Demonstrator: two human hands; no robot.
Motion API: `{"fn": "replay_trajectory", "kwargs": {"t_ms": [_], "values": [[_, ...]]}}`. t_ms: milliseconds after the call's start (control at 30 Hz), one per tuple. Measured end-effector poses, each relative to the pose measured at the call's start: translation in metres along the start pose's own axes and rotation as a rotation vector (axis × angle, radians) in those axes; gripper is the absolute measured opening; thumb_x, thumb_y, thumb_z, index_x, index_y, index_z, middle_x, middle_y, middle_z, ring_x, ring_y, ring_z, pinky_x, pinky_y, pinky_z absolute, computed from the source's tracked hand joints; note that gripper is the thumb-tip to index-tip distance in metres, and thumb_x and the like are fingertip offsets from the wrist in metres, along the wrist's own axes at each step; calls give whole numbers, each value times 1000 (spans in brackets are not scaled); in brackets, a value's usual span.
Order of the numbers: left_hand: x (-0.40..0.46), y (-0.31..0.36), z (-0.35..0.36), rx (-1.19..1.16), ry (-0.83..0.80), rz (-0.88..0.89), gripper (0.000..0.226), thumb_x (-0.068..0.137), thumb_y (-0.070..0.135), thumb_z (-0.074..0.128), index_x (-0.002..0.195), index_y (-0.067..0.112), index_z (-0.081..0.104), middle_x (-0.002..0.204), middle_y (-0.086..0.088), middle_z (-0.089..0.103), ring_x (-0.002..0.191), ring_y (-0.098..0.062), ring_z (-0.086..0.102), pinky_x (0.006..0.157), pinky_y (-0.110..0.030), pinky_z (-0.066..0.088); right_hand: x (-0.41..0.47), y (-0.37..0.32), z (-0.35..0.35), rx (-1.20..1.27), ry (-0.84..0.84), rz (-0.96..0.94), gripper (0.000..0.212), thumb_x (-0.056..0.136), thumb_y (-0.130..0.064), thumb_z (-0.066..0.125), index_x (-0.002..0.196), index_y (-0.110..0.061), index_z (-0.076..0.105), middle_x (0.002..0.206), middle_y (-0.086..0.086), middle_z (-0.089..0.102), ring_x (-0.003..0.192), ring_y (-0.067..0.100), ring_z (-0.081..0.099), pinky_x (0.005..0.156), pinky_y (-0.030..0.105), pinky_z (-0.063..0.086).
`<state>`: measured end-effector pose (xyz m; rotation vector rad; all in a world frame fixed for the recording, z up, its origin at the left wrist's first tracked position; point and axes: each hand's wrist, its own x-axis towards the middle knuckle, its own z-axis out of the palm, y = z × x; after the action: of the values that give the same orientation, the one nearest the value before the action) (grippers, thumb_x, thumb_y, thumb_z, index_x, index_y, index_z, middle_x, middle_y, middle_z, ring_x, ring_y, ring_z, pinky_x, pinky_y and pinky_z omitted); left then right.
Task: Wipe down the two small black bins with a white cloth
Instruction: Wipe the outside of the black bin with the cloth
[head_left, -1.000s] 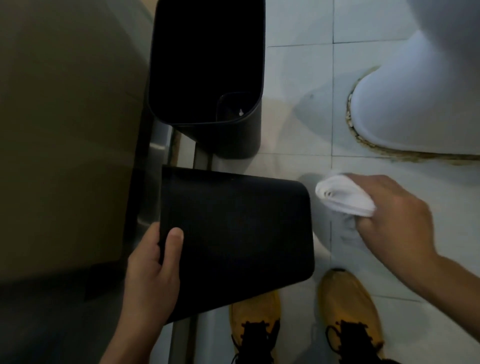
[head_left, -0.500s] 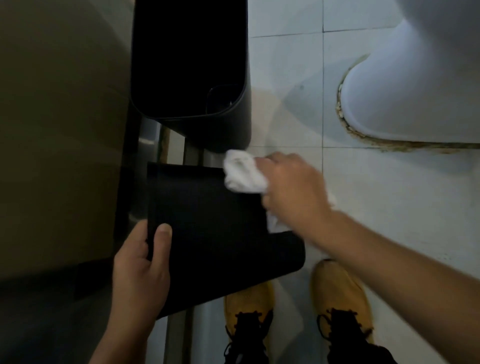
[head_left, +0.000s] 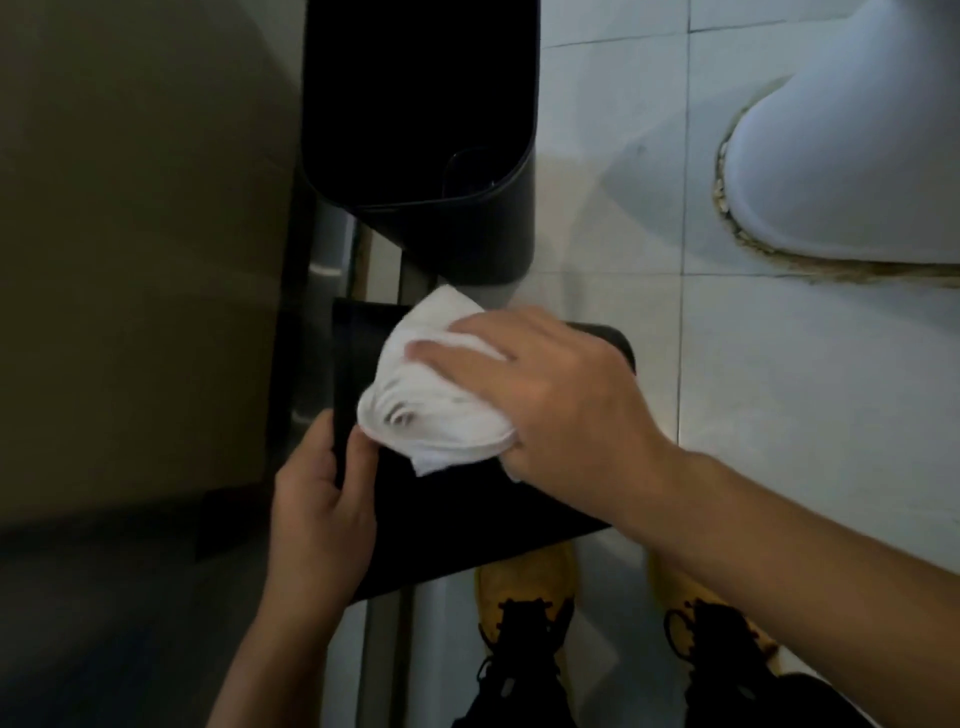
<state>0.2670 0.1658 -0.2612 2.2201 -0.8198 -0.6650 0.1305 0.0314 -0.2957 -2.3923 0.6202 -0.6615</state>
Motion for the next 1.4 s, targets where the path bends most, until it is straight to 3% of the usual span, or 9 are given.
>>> {"fn": "replay_trajectory", "kwargs": {"t_ms": [100, 267, 433, 600, 733, 867, 1033, 1200, 1400], "values": [[4, 3, 0, 40, -2, 45, 26, 100, 16, 47, 75, 9, 50, 63, -9, 51, 52, -7, 47, 48, -16, 36, 5, 21, 12, -67, -51, 54, 46, 80, -21, 78, 124, -20, 69, 119, 12, 68, 101, 36, 64, 85, 42, 53], [7, 2, -3, -39, -102, 36, 26, 101, 24, 44, 84, 8, 55, 69, -12, 57, 56, -27, 53, 47, -36, 42, 23, 83, -25, -263, -242, 514, 34, 80, -12, 66, 113, -19, 70, 106, 16, 66, 96, 38, 62, 67, 37, 40], [13, 2, 0, -57, -106, 66, 22, 101, 20, 44, 84, 24, 57, 70, 10, 60, 60, -4, 57, 52, -17, 44, 6, 37, -42, -62, 192, 426, 48, 69, -12, 60, 115, -11, 70, 101, 16, 68, 90, 36, 63, 72, 38, 47], [12, -1, -3, 0, -106, 49, 20, 95, 1, 55, 84, 18, 57, 74, 17, 68, 66, 7, 61, 58, -12, 47, -15, -26, 10, -8, -10, -3, 41, 84, -27, 75, 123, -14, 70, 120, 14, 67, 105, 31, 62, 83, 44, 52], [12, 0, -2, -18, -65, -36, 23, 100, 20, 47, 80, 10, 55, 71, -8, 60, 55, -11, 55, 50, -29, 45, -65, -24, 7, 34, -148, -89, 35, 84, -40, 74, 113, -21, 74, 118, 8, 68, 103, 23, 59, 78, 37, 51], [13, 16, -5, -129, -179, -127, 20, 93, 36, 45, 93, 22, 59, 82, -2, 65, 66, -16, 64, 55, -31, 52, -110, 0, -27, 166, -203, 14, 36, 82, -39, 80, 112, -18, 74, 113, 2, 69, 94, 20, 62, 76, 36, 53], [38, 34, -17, -226, -286, -374, 38, 85, 36, 55, 121, 22, 60, 102, -1, 71, 91, -20, 70, 77, -41, 54, -107, 22, -52, 160, 140, 282, 29, 80, -25, 76, 106, -10, 74, 105, 5, 71, 91, 25, 67, 82, 32, 51], [84, 54, -3, -224, -127, -443, 48, 93, 55, 51, 81, 13, 70, 70, 3, 74, 67, -13, 71, 63, -30, 49, -88, 30, -52, 182, 267, 379, 28, 85, -18, 57, 111, -26, 63, 101, -9, 65, 86, 23, 64, 75, 34, 51], [75, 54, 2, -93, -80, -258, 38, 100, 31, 48, 67, 14, 58, 49, 5, 51, 48, -12, 50, 43, -23, 38, -79, 25, -56, 184, 249, 373, 38, 81, -5, 62, 111, -28, 63, 103, -12, 65, 90, 20, 64, 78, 26, 49]]}}
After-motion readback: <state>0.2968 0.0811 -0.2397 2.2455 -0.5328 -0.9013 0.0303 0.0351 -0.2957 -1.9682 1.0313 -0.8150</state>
